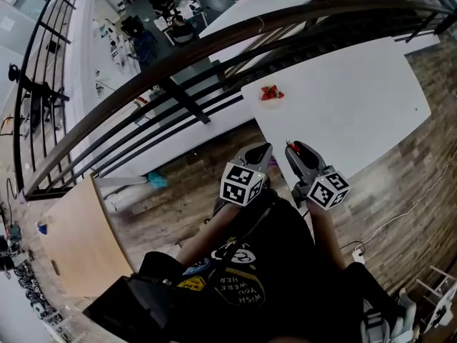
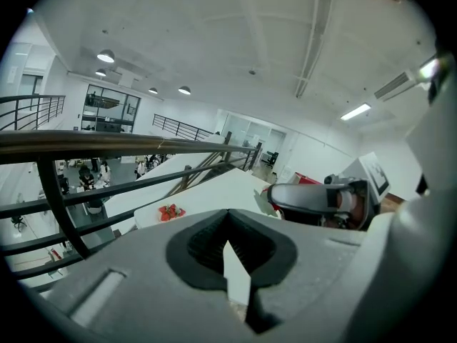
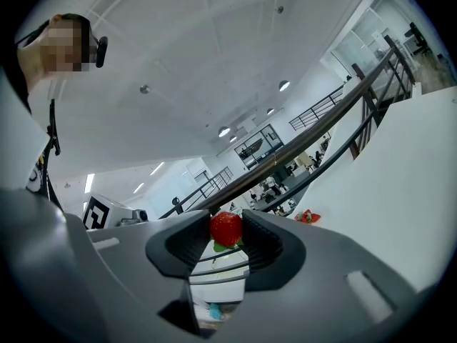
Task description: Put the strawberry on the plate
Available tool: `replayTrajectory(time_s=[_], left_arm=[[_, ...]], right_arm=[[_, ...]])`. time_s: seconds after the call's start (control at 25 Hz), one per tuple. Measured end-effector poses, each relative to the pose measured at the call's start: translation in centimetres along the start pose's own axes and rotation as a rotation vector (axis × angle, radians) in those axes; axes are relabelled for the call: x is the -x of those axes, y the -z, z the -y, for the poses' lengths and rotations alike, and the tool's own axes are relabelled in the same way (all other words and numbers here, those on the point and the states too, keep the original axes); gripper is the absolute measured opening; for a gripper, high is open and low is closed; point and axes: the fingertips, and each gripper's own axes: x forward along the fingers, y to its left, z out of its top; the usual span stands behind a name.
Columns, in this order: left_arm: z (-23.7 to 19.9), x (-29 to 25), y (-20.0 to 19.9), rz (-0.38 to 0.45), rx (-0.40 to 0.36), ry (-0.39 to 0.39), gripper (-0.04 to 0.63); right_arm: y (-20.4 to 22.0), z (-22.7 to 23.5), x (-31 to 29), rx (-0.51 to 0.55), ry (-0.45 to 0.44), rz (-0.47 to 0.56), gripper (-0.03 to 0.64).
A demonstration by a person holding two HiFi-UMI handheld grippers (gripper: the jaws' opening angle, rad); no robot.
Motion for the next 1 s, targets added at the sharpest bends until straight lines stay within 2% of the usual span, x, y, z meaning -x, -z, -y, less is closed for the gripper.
replayTrajectory(time_s=[0.28, 0.68, 1.0], left_arm=[[-1.7, -1.3, -2.0, -0.002, -0.006, 0.019, 0.002], [-6.6, -0.8, -3.5, -0.007, 0.005, 0.046, 0.002], [-10.2, -2.2, -1.8, -0.039, 0.023, 0.058, 0.002]], right_arm=[[-1.6, 0.4, -2.2, 0.01, 0.011, -0.001, 0.14], [-1.4, 0.3, -7.4, 0.025, 0.057, -0.031, 0.14], [1.0, 3.7, -10.0, 0.027, 0.139, -0.057, 0.14]])
